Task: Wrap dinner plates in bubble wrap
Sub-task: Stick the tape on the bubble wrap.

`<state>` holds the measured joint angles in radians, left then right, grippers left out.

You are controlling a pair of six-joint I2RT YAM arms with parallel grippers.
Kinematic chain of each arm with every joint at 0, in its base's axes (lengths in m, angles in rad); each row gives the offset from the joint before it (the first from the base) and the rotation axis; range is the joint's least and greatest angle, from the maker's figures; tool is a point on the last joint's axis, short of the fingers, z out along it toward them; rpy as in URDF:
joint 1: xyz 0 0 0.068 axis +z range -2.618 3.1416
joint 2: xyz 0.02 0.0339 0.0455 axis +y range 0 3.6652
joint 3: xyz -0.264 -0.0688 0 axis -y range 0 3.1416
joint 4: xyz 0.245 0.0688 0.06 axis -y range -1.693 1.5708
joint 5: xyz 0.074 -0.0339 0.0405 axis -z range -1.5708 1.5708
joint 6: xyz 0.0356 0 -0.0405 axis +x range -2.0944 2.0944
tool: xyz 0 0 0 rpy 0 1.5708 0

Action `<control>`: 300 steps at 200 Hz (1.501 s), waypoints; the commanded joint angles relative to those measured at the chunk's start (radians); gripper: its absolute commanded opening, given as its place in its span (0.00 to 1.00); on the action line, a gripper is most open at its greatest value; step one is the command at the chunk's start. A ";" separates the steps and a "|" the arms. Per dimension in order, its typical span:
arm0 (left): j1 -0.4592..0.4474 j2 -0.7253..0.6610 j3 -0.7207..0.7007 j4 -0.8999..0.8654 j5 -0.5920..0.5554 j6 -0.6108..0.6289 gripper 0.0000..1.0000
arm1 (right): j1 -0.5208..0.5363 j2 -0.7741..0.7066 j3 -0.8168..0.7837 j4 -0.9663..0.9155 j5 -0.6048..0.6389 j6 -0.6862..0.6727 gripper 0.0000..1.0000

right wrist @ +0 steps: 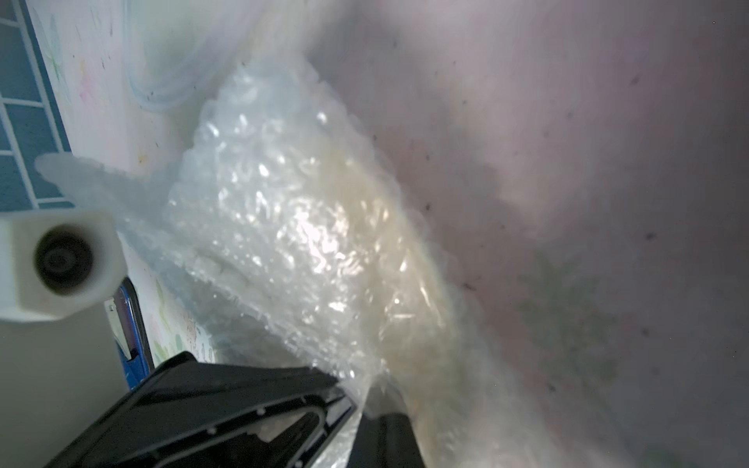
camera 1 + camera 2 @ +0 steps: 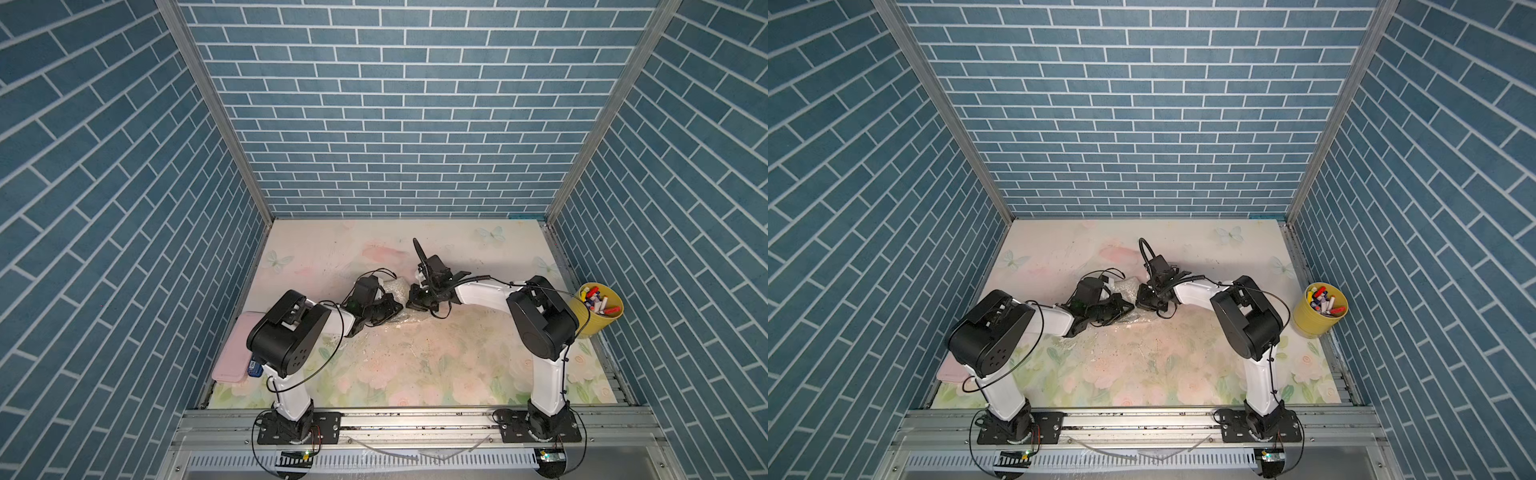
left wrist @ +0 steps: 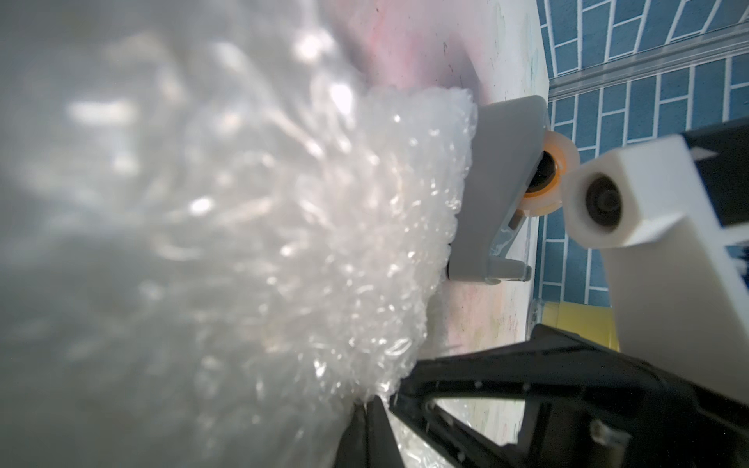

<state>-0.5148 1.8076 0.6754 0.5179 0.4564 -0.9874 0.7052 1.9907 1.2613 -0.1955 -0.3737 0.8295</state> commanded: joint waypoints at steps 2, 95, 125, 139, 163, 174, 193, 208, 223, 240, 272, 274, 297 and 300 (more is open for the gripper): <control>-0.003 0.079 -0.048 -0.237 -0.047 0.024 0.06 | -0.044 0.036 0.042 -0.057 0.038 -0.043 0.00; -0.003 0.083 -0.036 -0.248 -0.044 0.029 0.06 | -0.062 0.039 0.072 -0.098 0.006 -0.091 0.00; -0.003 0.072 -0.021 -0.271 -0.041 0.031 0.06 | -0.038 -0.063 0.070 -0.145 0.068 -0.102 0.00; -0.003 0.059 -0.008 -0.291 -0.045 0.038 0.06 | -0.012 -0.117 0.074 -0.185 0.126 -0.112 0.00; -0.002 0.042 0.013 -0.320 -0.050 0.045 0.06 | 0.022 -0.173 0.055 -0.194 0.147 -0.099 0.00; -0.003 0.037 0.019 -0.326 -0.050 0.045 0.06 | 0.032 -0.170 0.040 -0.179 0.130 -0.085 0.00; -0.005 0.030 0.019 -0.331 -0.048 0.042 0.06 | 0.051 -0.144 0.009 -0.151 0.116 -0.064 0.00; -0.006 0.023 0.019 -0.332 -0.047 0.041 0.08 | 0.068 -0.128 -0.024 -0.104 0.104 -0.039 0.00; -0.006 0.015 0.019 -0.332 -0.048 0.041 0.09 | 0.084 -0.112 -0.048 -0.071 0.099 -0.018 0.00; -0.008 0.012 0.031 -0.341 -0.051 0.042 0.09 | 0.093 -0.091 -0.068 -0.046 0.097 -0.002 0.00; -0.008 0.005 0.051 -0.351 -0.050 0.044 0.13 | 0.101 -0.050 -0.089 -0.052 0.093 0.018 0.00; -0.007 0.005 0.052 -0.352 -0.050 0.044 0.14 | 0.102 -0.048 -0.091 -0.054 0.094 0.020 0.00; -0.007 -0.027 0.076 -0.374 -0.053 0.055 0.34 | 0.102 -0.041 -0.123 -0.044 0.093 0.046 0.00; -0.007 -0.035 0.081 -0.379 -0.056 0.058 0.36 | 0.102 -0.041 -0.121 -0.047 0.093 0.046 0.00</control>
<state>-0.5217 1.7767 0.7654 0.3336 0.4553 -0.9485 0.7986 1.9114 1.1885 -0.2260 -0.2852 0.8219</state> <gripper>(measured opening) 0.289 0.050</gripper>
